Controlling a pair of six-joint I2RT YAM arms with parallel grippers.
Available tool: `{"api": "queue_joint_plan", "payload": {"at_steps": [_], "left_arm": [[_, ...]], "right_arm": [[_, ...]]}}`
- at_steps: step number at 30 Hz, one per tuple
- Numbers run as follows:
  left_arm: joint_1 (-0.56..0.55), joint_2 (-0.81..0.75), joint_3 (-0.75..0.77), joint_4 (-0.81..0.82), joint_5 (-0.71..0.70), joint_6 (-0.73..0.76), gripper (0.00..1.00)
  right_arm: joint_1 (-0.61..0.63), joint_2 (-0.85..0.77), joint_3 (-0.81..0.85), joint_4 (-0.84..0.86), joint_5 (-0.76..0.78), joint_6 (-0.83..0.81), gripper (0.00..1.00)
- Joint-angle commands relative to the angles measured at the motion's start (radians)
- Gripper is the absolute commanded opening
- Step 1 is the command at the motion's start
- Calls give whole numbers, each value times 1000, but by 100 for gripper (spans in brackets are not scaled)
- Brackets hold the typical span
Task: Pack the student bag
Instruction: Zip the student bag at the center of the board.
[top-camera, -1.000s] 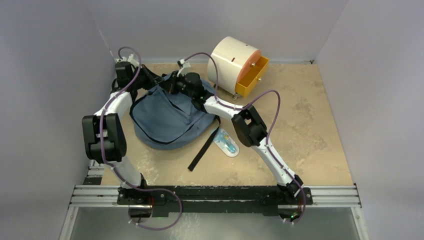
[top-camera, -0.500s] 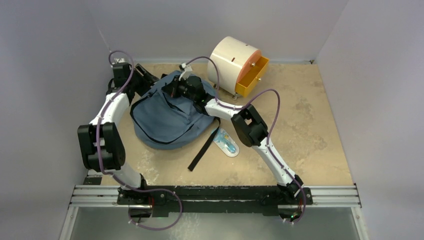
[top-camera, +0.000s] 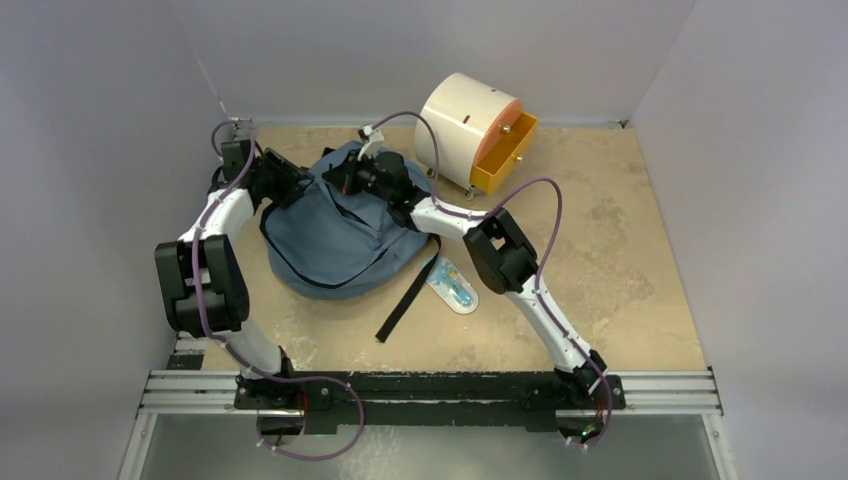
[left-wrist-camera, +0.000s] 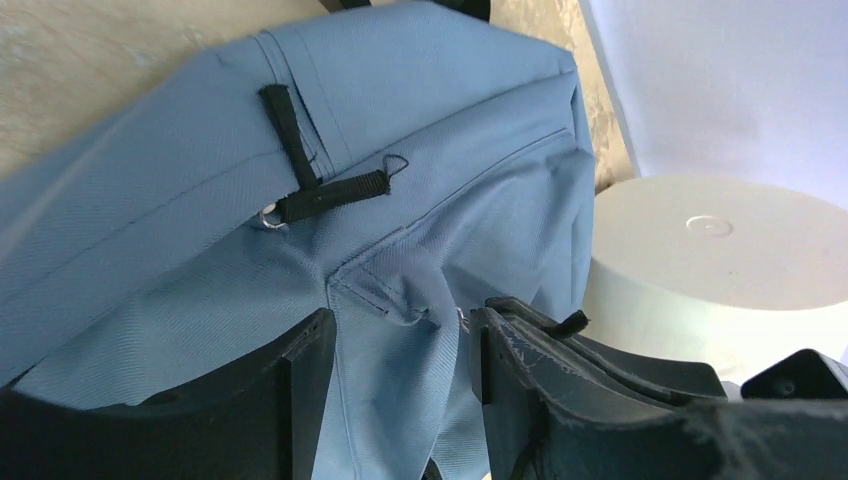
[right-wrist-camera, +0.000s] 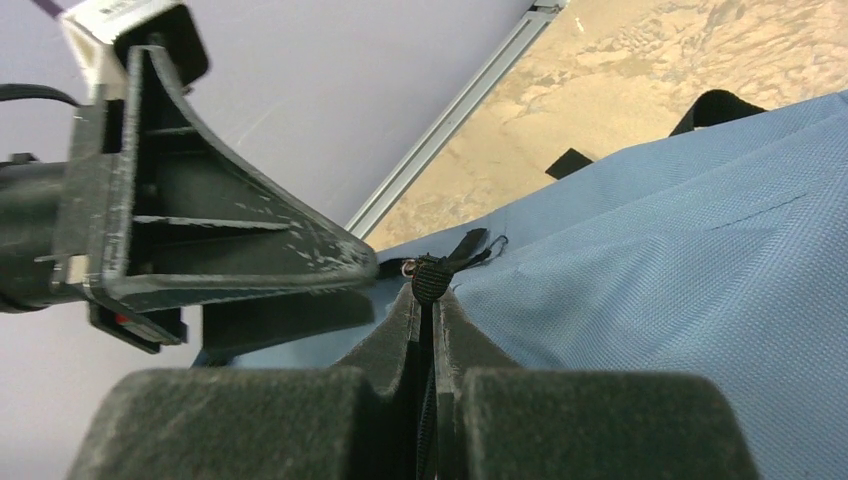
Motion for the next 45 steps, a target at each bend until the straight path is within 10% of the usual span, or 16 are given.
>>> {"api": "queue_joint_plan", "payload": {"at_steps": [1,15,30,45], "left_arm": [[2,40,7,59,129,-43,50],[2,137,19,120,187,-176,48],[5,182,53,133,193,-143,0],[39,207,87,123,160,-140,0]], "right_arm": [[-8,-95,0,89,-24,-32,0],[-8,-99,-7,96,-58,-47,0],[-8,-111,-40,97,-115,-55,0],[-8,-214,-159,4,-184,-136,0]]}}
